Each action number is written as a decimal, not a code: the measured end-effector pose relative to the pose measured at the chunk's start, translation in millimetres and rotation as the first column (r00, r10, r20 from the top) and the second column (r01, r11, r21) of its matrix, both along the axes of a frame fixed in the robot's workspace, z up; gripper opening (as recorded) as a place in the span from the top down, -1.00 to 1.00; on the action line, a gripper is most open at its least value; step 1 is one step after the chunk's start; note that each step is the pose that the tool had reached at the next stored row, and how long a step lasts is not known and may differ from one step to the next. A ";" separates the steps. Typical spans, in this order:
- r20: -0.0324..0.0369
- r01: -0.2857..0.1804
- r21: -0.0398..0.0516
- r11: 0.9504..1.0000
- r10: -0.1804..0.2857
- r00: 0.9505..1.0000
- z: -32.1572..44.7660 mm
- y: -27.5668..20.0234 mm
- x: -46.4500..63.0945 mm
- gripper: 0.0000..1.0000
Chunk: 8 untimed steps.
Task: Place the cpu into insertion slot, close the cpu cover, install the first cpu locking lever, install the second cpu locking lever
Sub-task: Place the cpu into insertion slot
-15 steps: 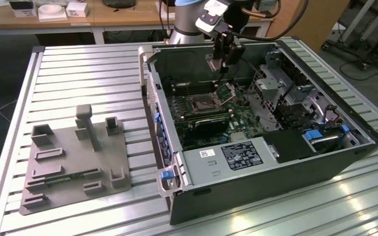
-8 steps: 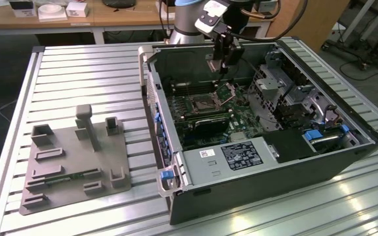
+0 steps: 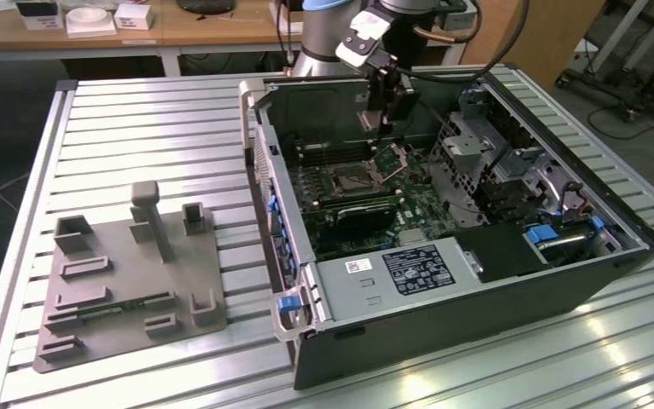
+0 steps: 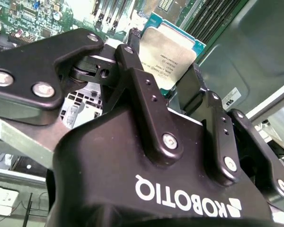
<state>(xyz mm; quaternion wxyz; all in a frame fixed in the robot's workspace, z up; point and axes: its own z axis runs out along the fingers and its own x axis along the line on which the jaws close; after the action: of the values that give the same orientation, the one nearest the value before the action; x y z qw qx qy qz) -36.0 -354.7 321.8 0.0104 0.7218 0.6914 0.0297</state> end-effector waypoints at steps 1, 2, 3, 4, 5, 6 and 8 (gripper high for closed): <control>0.000 0.000 0.000 1.000 0.000 1.000 -1.8 0.0 0.0 -0.08; 0.000 0.000 0.000 1.000 0.000 1.000 -3.1 0.0 0.0 -0.08; 0.000 0.000 0.000 1.000 0.000 1.000 -3.9 0.0 0.0 -0.08; 0.000 0.000 0.000 1.000 0.000 1.000 -4.2 0.0 0.0 -0.08; 0.000 0.000 0.000 1.000 0.000 1.000 -4.2 0.0 0.0 -0.08; 0.000 0.000 0.000 1.000 0.000 1.000 -5.0 0.0 0.0 -0.08; 0.000 0.000 0.000 1.000 0.000 1.000 -5.7 0.0 0.0 -0.08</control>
<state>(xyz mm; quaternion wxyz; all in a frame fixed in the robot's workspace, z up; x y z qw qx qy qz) -36.0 -354.8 316.1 0.0105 0.7218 0.6914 0.0296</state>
